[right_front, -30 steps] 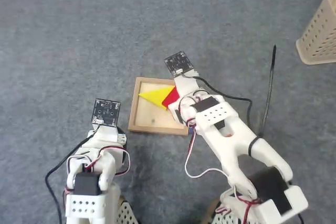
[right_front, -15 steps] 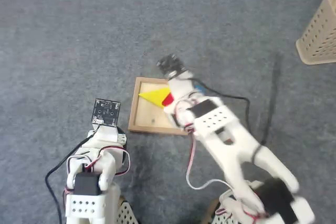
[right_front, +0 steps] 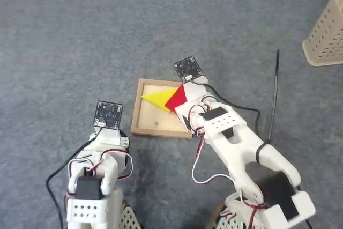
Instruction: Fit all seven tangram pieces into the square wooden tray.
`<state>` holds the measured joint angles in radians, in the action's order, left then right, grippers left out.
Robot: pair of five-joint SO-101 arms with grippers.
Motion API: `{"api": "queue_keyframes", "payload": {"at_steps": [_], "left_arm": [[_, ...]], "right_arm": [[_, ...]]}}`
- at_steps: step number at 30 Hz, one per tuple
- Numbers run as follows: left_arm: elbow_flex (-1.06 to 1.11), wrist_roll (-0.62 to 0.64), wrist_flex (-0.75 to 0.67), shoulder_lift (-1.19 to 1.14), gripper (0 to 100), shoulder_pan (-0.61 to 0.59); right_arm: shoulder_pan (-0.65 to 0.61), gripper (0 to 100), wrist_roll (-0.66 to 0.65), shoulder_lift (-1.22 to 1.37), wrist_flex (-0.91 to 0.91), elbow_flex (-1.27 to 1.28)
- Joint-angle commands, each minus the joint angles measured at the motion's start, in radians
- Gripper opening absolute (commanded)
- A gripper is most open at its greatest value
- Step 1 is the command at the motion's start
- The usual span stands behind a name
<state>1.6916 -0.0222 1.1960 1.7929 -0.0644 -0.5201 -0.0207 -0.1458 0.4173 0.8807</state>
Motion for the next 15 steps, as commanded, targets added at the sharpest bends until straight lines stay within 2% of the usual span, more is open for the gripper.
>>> {"api": "queue_keyframes", "payload": {"at_steps": [1,9,15], "left_arm": [[-0.005,0.009,0.005,0.003,1,-0.005],[-0.005,0.009,0.005,0.003,1,-0.006],[-0.005,0.009,0.005,0.003,1,-0.006]], "right_arm": [[-0.022,0.6,-0.023,-0.004,0.013,-0.012],[-0.140,0.6,-0.021,-0.004,0.081,-0.012],[-0.124,0.6,-0.023,-0.035,0.084,-0.012]]}}
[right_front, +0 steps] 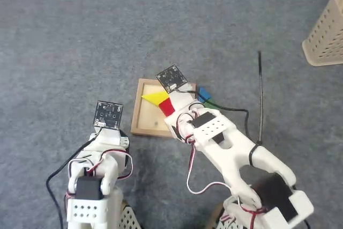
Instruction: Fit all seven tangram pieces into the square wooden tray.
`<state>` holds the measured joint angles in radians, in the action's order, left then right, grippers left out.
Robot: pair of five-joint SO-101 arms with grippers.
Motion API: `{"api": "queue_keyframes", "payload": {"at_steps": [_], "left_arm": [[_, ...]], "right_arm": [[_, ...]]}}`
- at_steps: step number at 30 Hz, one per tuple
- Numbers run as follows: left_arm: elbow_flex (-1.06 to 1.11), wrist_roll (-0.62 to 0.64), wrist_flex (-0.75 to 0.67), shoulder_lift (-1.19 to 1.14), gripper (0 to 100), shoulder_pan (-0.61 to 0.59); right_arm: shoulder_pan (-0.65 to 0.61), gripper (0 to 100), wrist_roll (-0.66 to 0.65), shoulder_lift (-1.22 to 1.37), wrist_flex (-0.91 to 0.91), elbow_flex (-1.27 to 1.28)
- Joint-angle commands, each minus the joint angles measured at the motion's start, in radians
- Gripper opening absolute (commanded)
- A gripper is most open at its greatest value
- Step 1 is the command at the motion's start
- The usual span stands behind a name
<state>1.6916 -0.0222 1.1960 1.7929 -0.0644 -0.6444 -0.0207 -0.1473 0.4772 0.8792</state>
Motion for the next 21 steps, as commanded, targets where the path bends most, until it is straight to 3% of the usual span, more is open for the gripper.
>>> {"api": "queue_keyframes", "payload": {"at_steps": [1,7,14,21], "left_arm": [[-0.005,0.009,0.005,0.003,1,-0.006],[-0.005,0.009,0.005,0.003,1,-0.005],[-0.005,0.009,0.005,0.003,1,-0.005],[-0.005,0.009,0.005,0.003,1,-0.005]], "right_arm": [[0.013,0.6,-0.023,-0.056,0.042,-0.011],[0.070,0.6,-0.023,-0.243,0.134,-0.002],[0.085,0.6,-0.021,-0.274,0.124,0.000],[0.025,0.8,-0.021,-0.202,-0.171,0.041]]}}
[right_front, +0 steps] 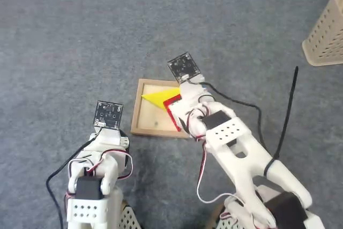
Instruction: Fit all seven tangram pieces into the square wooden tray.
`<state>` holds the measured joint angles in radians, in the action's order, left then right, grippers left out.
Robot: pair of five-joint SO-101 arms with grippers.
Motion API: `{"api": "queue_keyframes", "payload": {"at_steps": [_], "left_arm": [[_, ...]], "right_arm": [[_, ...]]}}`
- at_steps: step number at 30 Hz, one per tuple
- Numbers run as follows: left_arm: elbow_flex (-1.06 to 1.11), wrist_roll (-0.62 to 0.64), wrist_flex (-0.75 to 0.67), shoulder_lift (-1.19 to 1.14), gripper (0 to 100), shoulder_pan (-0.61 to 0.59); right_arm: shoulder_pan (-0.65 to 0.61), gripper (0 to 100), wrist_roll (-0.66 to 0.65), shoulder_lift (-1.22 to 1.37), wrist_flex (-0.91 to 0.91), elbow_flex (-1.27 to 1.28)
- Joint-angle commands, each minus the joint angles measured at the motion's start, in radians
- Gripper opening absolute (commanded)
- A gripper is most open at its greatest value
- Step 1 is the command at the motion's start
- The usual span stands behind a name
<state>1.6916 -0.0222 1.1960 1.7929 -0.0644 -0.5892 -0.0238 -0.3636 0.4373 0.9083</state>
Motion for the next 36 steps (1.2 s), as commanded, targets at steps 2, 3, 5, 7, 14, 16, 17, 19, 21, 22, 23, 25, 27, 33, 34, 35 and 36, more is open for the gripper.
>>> {"api": "queue_keyframes", "payload": {"at_steps": [2,3,5,7,14,16,17,19,21,22,23,25,27,33,34,35,36], "left_arm": [[-0.005,0.009,0.005,0.003,1,-0.005],[-0.005,0.009,0.005,0.003,1,-0.005],[-0.005,0.009,0.005,0.003,1,-0.005],[-0.005,0.009,0.005,0.003,1,-0.005],[-0.005,0.009,0.005,0.003,1,-0.005],[-0.005,0.009,0.005,0.003,1,-0.005],[-0.005,0.009,0.005,0.003,1,-0.005],[-0.005,0.009,0.005,0.003,1,-0.005],[-0.005,0.009,0.005,0.003,1,-0.005],[-0.005,0.009,0.005,0.003,1,-0.005],[-0.005,0.009,0.005,0.003,1,-0.005],[-0.005,0.009,0.005,0.003,1,-0.005],[-0.005,0.009,0.005,0.003,1,-0.005],[-0.005,0.009,0.005,0.003,1,-0.005],[-0.005,0.009,0.005,0.003,1,-0.005],[-0.005,0.009,0.005,0.003,1,-0.005],[-0.005,0.009,0.005,0.003,1,-0.005]], "right_arm": [[-0.041,0.7,-0.018,0.067,-0.217,0.034],[-0.042,0.7,-0.018,0.097,-0.249,0.040],[-0.041,0.7,-0.018,0.159,-0.298,0.040],[-0.038,0.7,-0.020,0.214,-0.329,0.038],[-0.030,0.7,-0.020,0.283,-0.334,0.035],[-0.010,0.7,-0.020,0.283,-0.334,0.035],[0.005,0.7,-0.020,0.283,-0.334,0.037],[0.035,0.7,-0.020,0.282,-0.314,0.034],[0.056,0.7,-0.020,0.277,-0.285,0.023],[0.064,0.7,-0.020,0.271,-0.266,0.015],[0.073,0.7,-0.020,0.262,-0.246,0.009],[0.088,0.7,-0.020,0.236,-0.209,-0.003],[0.101,0.7,-0.020,0.209,-0.196,-0.003],[0.105,0.7,-0.020,0.170,-0.193,-0.002],[0.104,0.7,-0.020,0.170,-0.193,-0.002],[0.104,0.7,-0.020,0.170,-0.194,-0.002],[0.104,0.7,-0.020,0.170,-0.197,-0.002]]}}
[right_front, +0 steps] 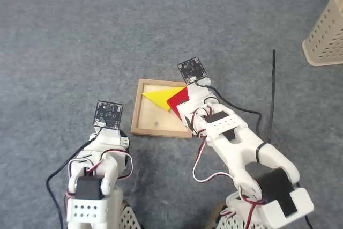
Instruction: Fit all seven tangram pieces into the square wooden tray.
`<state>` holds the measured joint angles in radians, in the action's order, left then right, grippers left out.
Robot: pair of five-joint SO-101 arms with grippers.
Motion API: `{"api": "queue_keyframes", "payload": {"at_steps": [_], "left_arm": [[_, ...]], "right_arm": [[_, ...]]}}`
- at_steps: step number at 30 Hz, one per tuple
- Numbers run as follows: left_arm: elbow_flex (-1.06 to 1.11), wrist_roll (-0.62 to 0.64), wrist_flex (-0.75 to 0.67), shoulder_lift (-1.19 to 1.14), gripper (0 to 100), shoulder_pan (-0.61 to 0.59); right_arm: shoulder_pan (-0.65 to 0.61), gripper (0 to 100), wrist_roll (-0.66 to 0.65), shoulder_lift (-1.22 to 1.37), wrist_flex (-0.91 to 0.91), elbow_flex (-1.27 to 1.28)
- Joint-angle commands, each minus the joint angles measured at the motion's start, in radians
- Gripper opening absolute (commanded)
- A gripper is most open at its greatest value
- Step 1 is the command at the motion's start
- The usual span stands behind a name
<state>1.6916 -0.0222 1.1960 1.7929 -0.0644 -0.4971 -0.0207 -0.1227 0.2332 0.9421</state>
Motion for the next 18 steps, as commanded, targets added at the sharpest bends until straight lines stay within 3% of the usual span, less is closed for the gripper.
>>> {"api": "queue_keyframes", "payload": {"at_steps": [1,12,18], "left_arm": [[-0.005,0.009,0.005,0.003,1,-0.005],[-0.005,0.009,0.005,0.003,1,-0.005],[-0.005,0.009,0.005,0.003,1,-0.005]], "right_arm": [[0.012,0.7,-0.023,-0.071,0.004,-0.040],[0.010,0.8,-0.023,-0.061,-0.013,-0.170],[-0.058,0.9,-0.023,-0.059,-0.015,-0.178]]}}
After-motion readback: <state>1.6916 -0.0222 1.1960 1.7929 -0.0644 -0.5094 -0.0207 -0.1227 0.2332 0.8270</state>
